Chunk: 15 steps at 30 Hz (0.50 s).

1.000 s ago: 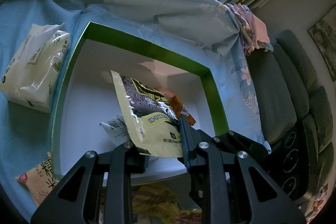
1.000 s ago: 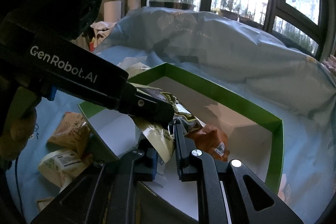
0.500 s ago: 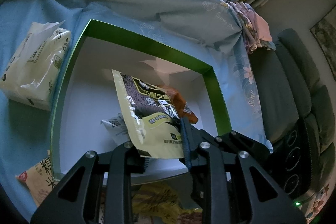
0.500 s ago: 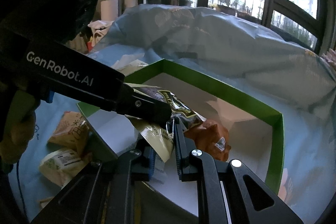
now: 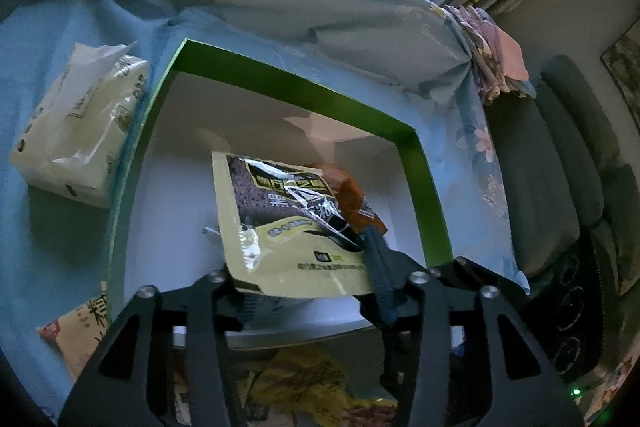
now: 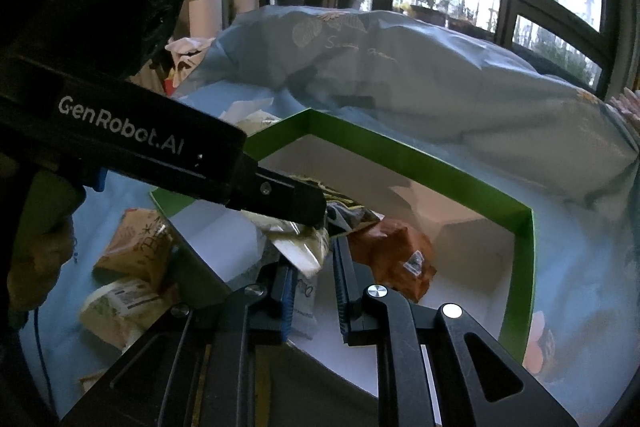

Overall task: Organize snacks
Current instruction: 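Lower the yellow-and-white bag into the box and open the left gripper, then move the left tool back toward the snacks beside the box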

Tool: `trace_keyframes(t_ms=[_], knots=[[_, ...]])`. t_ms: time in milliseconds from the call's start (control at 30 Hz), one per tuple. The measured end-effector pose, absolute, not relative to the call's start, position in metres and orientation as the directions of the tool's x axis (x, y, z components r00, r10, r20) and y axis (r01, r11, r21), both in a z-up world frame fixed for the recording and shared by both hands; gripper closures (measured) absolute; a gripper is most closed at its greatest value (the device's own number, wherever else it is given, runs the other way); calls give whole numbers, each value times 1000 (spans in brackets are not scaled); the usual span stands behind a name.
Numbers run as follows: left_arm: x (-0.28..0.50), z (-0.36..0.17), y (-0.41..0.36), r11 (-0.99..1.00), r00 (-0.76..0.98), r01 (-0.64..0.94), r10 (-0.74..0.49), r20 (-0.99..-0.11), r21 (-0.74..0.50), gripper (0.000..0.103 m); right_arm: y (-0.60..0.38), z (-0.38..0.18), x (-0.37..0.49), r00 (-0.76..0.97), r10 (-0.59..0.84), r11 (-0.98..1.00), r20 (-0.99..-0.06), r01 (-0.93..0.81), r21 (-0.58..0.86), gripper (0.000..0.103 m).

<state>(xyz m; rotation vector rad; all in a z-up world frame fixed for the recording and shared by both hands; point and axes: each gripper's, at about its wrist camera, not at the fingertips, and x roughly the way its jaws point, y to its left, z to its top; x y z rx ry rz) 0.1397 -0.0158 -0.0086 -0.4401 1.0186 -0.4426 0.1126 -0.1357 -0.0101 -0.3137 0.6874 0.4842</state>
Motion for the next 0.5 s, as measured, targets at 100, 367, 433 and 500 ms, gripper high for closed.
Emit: trace_keyframes(t_ms=[100,367,433,500], knots=[[137,-5,-14,834,465,141,-532,-708,-534,44,-140,-10,109,671,322,852,-668,-513,-105,78],[123,13,-10,868,538,131,-467,-701,-478,24,-160,2,94,683,344,879,-645,-476,-35,59],[118,18,-11,879,557,138,-451,-697,-457,24,-166,7,88,689,353,886,-633,-464,-12,50],[113,22,-11,889,572,140,-433,-697,-437,23,-171,11,82,693,364,889,-622,-458,10,47]])
